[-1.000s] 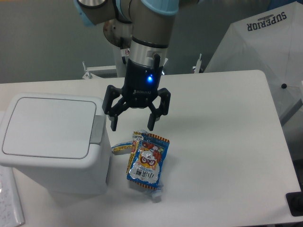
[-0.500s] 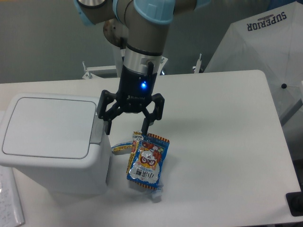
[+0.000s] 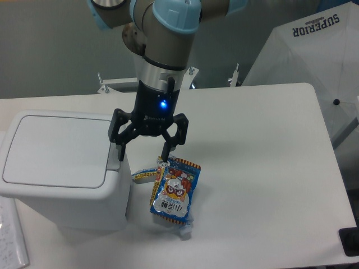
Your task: Open the trash can
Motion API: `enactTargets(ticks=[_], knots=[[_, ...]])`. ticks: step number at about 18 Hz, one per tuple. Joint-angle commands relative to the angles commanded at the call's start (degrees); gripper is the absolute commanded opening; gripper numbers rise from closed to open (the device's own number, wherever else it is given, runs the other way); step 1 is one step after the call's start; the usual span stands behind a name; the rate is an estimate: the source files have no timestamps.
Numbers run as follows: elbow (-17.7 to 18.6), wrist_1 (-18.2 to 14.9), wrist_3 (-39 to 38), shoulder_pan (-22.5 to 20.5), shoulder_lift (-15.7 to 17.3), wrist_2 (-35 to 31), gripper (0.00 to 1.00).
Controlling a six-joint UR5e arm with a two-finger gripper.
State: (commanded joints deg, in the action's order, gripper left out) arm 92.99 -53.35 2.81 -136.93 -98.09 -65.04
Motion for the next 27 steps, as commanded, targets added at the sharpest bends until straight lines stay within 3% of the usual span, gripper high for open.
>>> enactTargets(ticks=[17, 20, 22, 24, 27], knots=[[0.18, 0.62, 0.35, 0.09, -0.7, -0.18, 1.0], [-1.4, 1.14, 0.53, 0.0, -0.35, -0.18, 1.0], [-3.24, 3.42, 0.53, -0.26, -0.09, -0.26, 1.0], [-4.39, 6.05, 0.44, -2.18, -0.18, -0.35, 1.0], [-6.23, 6.85, 0.53, -7.11, 0.35, -0.35, 1.0]])
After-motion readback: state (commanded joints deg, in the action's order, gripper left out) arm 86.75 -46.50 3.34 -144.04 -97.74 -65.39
